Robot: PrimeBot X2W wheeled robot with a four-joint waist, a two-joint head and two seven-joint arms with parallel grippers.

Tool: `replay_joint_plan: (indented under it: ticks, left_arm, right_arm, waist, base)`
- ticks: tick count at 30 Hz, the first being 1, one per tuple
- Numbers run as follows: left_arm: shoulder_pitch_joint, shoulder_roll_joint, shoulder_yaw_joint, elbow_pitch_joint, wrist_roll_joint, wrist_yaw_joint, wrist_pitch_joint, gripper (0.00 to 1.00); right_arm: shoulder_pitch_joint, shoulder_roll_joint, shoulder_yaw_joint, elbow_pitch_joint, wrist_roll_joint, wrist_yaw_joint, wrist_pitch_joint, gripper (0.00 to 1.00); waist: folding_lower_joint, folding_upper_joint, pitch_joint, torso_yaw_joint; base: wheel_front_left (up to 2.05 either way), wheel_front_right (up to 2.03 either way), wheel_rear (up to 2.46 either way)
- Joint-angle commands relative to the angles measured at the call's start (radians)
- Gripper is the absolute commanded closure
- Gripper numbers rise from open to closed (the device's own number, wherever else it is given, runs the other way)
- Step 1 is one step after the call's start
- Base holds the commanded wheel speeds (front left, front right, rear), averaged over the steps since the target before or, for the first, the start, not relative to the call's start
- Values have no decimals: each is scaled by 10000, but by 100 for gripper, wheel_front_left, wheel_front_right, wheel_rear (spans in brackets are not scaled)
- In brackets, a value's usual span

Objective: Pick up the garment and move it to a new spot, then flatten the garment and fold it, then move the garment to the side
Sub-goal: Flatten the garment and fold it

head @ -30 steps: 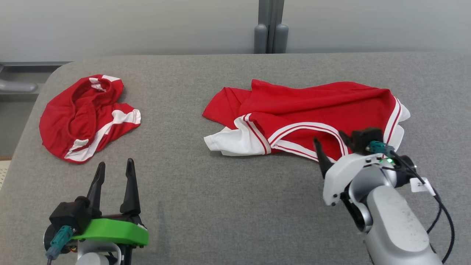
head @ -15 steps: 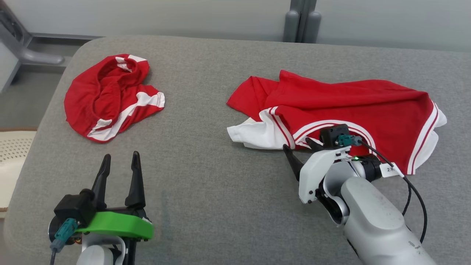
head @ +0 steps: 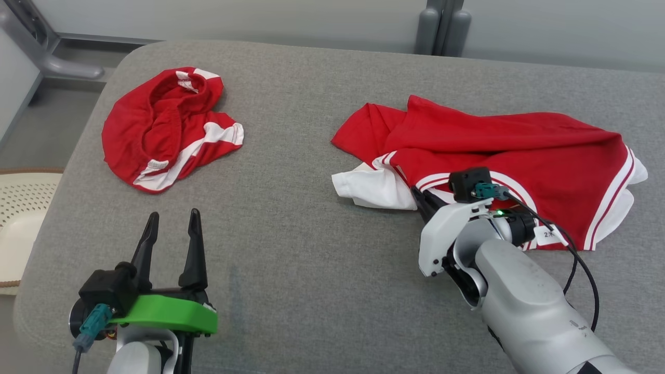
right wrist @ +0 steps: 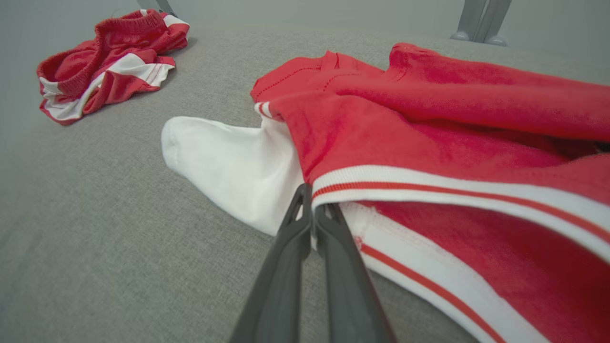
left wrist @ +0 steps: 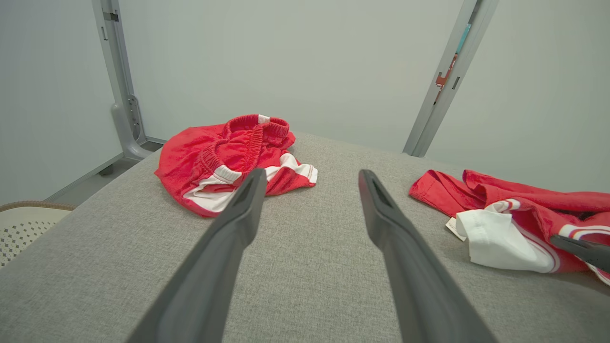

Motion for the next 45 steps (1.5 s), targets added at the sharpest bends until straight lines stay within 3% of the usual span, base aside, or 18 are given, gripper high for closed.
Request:
replay_joint_plan:
  ticks: [1,5,10,18,24,29,30,31,40,45]
  left_arm:
    - [-102,96,61,-32,57,-36,-5,0]
    - [65,175,96,-50,137,-36,-5,0]
    - [287,243,231,-100,190,-36,-5,0]
    - [606,216,309,-134,167,-36,-5,0]
    - [563,161,187,-134,180,-37,-5,0]
    - [460,152,84,-53,160,-37,-5,0]
    - [446,154,62,-40,154,-37,-5,0]
    - [436,165,42,-20,147,-35,-5,0]
    - [530,311,50,-28,93,-35,-5,0]
    - [425,310,23,-92,80,-35,-5,0]
  right_arm:
    - [144,-31,-186,117,212,-10,-88,100]
    - [367,-70,-469,141,-12,-10,-6,100]
    - [904,-777,-1133,-504,-448,-12,435,100]
    - [2716,-2034,-3303,-3290,-1406,-13,2612,100]
    - [4123,-2076,-5196,-5996,-2742,-13,4149,100]
    - [4816,-1628,-6450,-7423,-3773,-13,4781,100]
    - [4871,-1564,-6604,-7624,-3880,-13,4761,96]
    - [4911,-1494,-6705,-7699,-3952,-13,4743,0]
    - [5051,-724,-7498,-8914,-3305,-13,5348,0]
    - [4535,-620,-7675,-9410,-2850,-12,5552,0]
  waist:
    - [0,0,-63,-83]
    - [0,0,-233,-358]
    - [0,0,-469,-869]
    - [0,0,-759,-1726]
    - [0,0,-770,-2107]
    - [0,0,-797,-2179]
    - [0,0,-801,-2172]
    - [0,0,-808,-2160]
    - [0,0,-845,-1917]
    - [0,0,-662,-1814]
  base:
    - [0,0,0]
    - [0,0,0]
    - [0,0,0]
    - [0,0,0]
    - [0,0,0]
    - [0,0,0]
    - [0,0,0]
    - [0,0,0]
    - [0,0,0]
    - [0,0,0]
